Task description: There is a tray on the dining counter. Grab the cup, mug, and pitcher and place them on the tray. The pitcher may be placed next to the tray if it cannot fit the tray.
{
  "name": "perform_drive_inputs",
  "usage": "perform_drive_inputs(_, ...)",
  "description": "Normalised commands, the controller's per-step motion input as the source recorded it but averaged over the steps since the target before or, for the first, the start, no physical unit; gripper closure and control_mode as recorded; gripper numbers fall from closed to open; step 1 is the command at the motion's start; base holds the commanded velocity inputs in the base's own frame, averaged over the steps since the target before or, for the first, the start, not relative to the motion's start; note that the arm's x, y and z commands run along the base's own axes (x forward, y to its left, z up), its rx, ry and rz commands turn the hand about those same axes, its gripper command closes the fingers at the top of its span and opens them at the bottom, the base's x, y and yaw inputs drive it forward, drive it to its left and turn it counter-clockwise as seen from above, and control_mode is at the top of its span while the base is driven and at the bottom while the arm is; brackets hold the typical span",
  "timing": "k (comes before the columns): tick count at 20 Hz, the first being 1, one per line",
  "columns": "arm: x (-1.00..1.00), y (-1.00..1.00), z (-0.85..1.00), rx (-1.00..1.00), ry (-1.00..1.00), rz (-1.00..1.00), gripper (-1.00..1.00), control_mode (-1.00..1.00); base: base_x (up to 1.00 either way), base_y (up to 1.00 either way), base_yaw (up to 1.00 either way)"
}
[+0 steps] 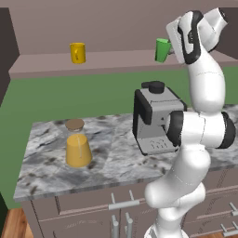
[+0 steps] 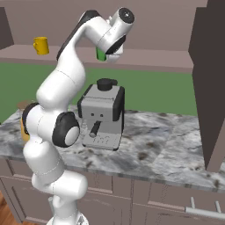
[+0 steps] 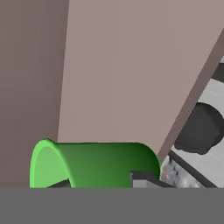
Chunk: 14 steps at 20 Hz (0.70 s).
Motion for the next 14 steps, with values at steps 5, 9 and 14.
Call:
perform_drive_inputs(5, -0.94, 0.0, 0.01, -0.01, -0.01, 0.0, 1.0, -1.0, 0.0, 0.0, 0.0)
perform_drive_inputs(9, -0.96, 0.05, 0.01, -0.08, 0.0, 0.01, 1.0, -1.0, 0.0, 0.0, 0.0)
perform_drive_inputs(14, -0.86, 0.14, 0.0, -0.13, 0.0, 0.05, 1.0, -1.0, 0.0, 0.0, 0.0)
